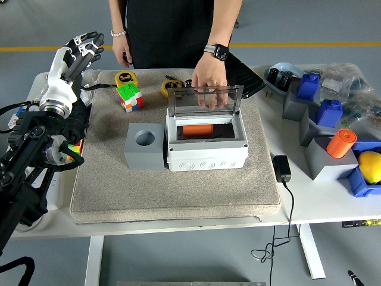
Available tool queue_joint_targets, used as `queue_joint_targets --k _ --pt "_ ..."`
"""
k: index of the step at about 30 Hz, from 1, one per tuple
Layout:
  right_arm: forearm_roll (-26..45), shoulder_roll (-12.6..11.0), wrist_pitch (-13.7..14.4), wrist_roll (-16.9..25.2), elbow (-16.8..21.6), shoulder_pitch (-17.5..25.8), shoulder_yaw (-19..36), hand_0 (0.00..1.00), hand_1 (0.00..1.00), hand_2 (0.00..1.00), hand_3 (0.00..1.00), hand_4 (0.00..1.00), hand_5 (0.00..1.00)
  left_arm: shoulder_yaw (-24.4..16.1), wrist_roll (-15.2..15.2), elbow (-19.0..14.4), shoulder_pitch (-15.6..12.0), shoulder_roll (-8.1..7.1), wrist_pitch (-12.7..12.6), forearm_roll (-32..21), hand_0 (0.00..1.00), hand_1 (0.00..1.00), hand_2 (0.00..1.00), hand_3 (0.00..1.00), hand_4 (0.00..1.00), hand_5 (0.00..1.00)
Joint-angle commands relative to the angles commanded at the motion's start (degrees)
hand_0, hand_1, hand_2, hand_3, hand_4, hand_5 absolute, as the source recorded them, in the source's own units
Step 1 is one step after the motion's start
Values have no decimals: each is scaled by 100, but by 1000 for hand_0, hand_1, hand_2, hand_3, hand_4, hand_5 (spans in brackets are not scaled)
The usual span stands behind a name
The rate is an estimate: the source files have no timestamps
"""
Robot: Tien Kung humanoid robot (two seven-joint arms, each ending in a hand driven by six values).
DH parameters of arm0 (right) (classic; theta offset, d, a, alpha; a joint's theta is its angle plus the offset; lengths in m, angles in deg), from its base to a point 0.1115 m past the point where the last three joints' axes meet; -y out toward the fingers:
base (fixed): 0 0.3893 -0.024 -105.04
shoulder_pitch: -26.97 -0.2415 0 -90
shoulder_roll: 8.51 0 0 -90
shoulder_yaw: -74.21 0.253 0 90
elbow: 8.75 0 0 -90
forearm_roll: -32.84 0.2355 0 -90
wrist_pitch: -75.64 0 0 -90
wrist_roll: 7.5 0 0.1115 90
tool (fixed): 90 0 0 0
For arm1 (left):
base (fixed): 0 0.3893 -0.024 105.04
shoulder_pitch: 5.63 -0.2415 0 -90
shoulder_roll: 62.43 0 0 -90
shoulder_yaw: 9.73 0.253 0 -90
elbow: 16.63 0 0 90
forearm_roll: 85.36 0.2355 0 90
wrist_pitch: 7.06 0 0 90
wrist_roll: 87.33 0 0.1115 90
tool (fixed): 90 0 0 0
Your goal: Fetch the battery,place it into the box,close the lid of the box
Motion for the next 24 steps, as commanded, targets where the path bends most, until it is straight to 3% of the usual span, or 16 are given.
queue_joint_targets --k 10,13,16,17,22,23,24 --pt "-20 4 3 11 12 -20 -4 727 666 653 599 998 613 111 41 27 -71 0 82 16 722 693 655 684 998 508" --pt "-18 -7 -2 5 14 -18 -30 726 666 654 599 998 613 212 92 25 -51 -9 271 89 730 699 664 694 998 501" --pt "-12 -17 -2 -1 13 -17 -49 726 666 654 599 998 613 298 318 8 -2 -6 651 266 730 699 664 694 998 501" --pt "-13 -19 -2 -1 16 -16 -43 725 665 654 599 998 613 347 382 5 31 -9 779 371 758 728 681 703 998 731" --pt "-22 -16 0 2 21 -17 -14 725 665 654 599 998 613 684 648 16 378 -57 1366 1103 758 728 681 703 998 731" --pt "-30 -15 2 4 25 -16 4 724 665 654 598 998 613 802 685 23 501 -74 1446 1267 792 759 699 707 998 829" --pt "-37 -15 3 7 28 -14 16 724 665 654 598 998 613 914 711 26 608 -90 1482 1385 792 759 699 707 998 829"
